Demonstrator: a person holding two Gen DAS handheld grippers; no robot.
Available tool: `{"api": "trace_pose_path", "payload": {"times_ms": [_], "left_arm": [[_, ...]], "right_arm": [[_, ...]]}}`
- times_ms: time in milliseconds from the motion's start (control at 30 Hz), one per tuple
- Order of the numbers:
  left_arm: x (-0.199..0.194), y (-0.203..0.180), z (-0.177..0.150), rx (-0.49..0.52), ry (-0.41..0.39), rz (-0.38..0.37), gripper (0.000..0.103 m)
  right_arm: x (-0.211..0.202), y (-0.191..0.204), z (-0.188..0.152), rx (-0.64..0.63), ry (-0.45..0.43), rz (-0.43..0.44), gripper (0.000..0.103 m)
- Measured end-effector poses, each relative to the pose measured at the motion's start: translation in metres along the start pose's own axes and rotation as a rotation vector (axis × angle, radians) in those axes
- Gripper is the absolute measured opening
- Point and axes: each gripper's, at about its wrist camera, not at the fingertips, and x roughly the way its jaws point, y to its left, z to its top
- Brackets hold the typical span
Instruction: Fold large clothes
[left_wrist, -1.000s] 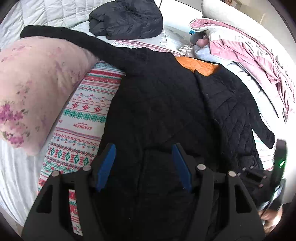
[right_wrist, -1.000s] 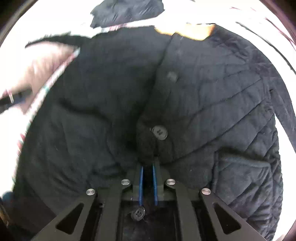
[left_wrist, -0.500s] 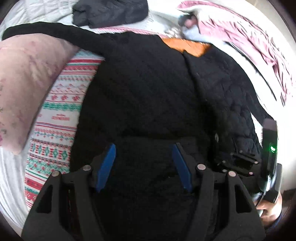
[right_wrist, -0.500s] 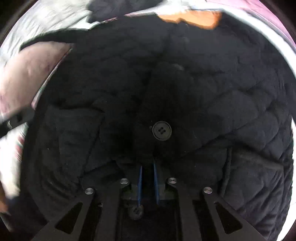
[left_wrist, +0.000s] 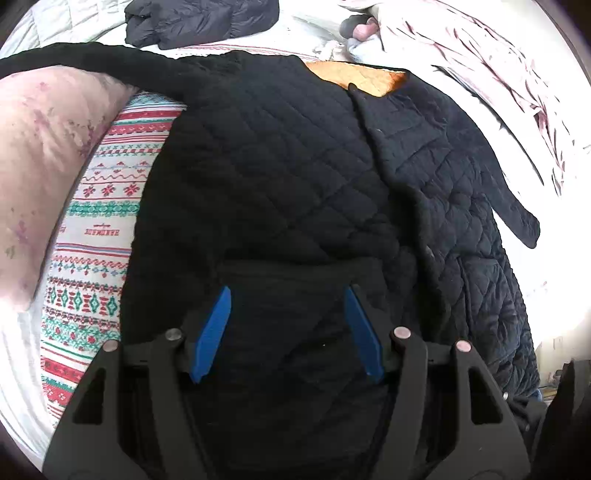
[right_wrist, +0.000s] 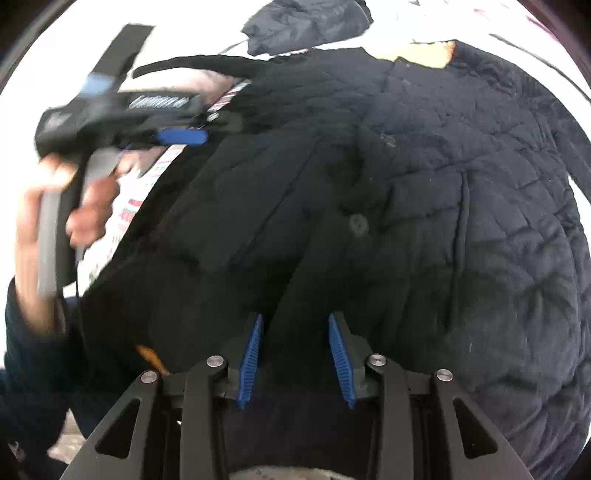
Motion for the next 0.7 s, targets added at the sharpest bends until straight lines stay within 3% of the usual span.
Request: {"api": "trace_pose_path", "payload": {"times_ms": [33, 67, 133, 233, 300, 367, 467, 567, 700], "left_arm": [[0.001, -0.002, 0.000, 0.004, 0.001, -0.002, 0.065], [0.002, -0.003, 0.000, 0.009, 0.003, -0.004, 0.065], [0.003, -0.004, 0.001, 0.006, 0.012, -0.006, 0.065], [0.002, -0.003, -0.001, -0.002, 0.013, -0.012, 0.065], [0.002, -0.001, -0.002, -0.008, 0.013, -0.010, 0.065], [0.003, 0.000, -0.002, -0.019, 0.017, -0.009, 0.065], [0.004, 0.003, -0.001, -0.048, 0.023, -0.016, 0.065], [0.003, 0.007, 0.001, -0.073, 0.016, -0.019, 0.065], [0.006, 0.010, 0.004, -0.093, 0.015, -0.009, 0.065]], "right_arm": [[0.004, 0.001, -0.005, -0.024, 0.009, -0.013, 0.024], [0.005, 0.001, -0.007, -0.034, 0.009, -0.035, 0.019], [0.001, 0.004, -0.001, -0.037, -0.023, -0.031, 0.017], [-0.001, 0.008, 0.001, -0.025, -0.046, -0.020, 0.016], [0.024, 0.009, -0.005, -0.032, 0.032, -0.019, 0.016], [0.037, 0.010, -0.004, -0.053, 0.052, -0.024, 0.016], [0.019, 0.001, 0.008, -0.044, 0.053, 0.037, 0.019], [0.003, -0.006, 0.015, -0.018, -0.006, 0.104, 0.020], [0.047, -0.007, 0.005, -0.038, 0.116, 0.085, 0.023]]}}
